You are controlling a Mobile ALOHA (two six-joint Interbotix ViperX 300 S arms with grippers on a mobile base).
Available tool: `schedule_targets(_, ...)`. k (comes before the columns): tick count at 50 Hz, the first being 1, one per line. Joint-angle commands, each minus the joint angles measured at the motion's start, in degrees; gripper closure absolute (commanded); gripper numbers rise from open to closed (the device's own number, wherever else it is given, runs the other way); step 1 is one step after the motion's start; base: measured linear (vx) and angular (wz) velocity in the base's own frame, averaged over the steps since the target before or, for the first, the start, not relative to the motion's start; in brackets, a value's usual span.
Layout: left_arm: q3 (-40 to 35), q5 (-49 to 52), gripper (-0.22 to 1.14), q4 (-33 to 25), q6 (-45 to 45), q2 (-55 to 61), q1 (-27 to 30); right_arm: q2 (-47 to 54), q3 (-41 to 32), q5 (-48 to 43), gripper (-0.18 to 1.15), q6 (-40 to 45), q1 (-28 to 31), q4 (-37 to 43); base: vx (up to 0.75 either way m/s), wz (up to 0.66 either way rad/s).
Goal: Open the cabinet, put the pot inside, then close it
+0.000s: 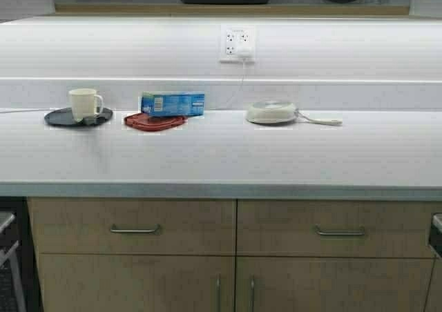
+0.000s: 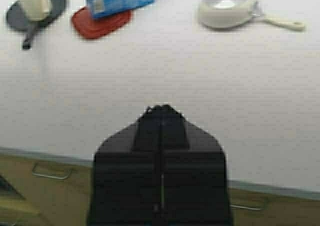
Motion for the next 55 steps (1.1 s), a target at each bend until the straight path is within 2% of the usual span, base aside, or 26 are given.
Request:
schedule_targets(1,-4.6,7.1,0.87,0.3,0.0,-5.7,7.3,-5.9,-3.3,4.4,0.89,0.1,-6.9,-2.8,-0.20,-0.11)
schedule_targets(11,-11.2,9.6,0.88,2.6,0.4,-7.8,17.7,-8.5,-8.2,6.2,0.89,0.2,-18.4,-3.9,-0.20,-0.09)
schedule_targets(20,-17.8,9.1,0.88,7.7,1.3,-2.4,25.0,-3.3,-14.9,4.2,0.90,0.1,-26.7,-4.0,-0.23,-0.07)
schedule_targets(25,-22.3,6.9,0.88,10.0,1.3,2.5,26.2,2.1,-20.4,3.4,0.90,0.1,-30.8,-4.0,-0.19,-0.03)
schedule_targets(38,-32.5,0.6,0.88,9.8,0.4,15.4,29.7,20.6,-36.5,-1.6,0.90,0.1,-38.9,-4.0,-0.13,0.01)
schedule_targets(48,-39.6,-2.9,0.88,9.2,0.9,26.3,29.6,33.8,-49.5,-2.2,0.90,0.1,-40.0,-5.4,-0.08,0.01)
schedule_targets(55,-44.0,-3.6,0.88,9.1,0.1,31.9,26.7,39.6,-56.2,-1.9,0.90,0.1,-39.7,-6.1,-0.03,0.01)
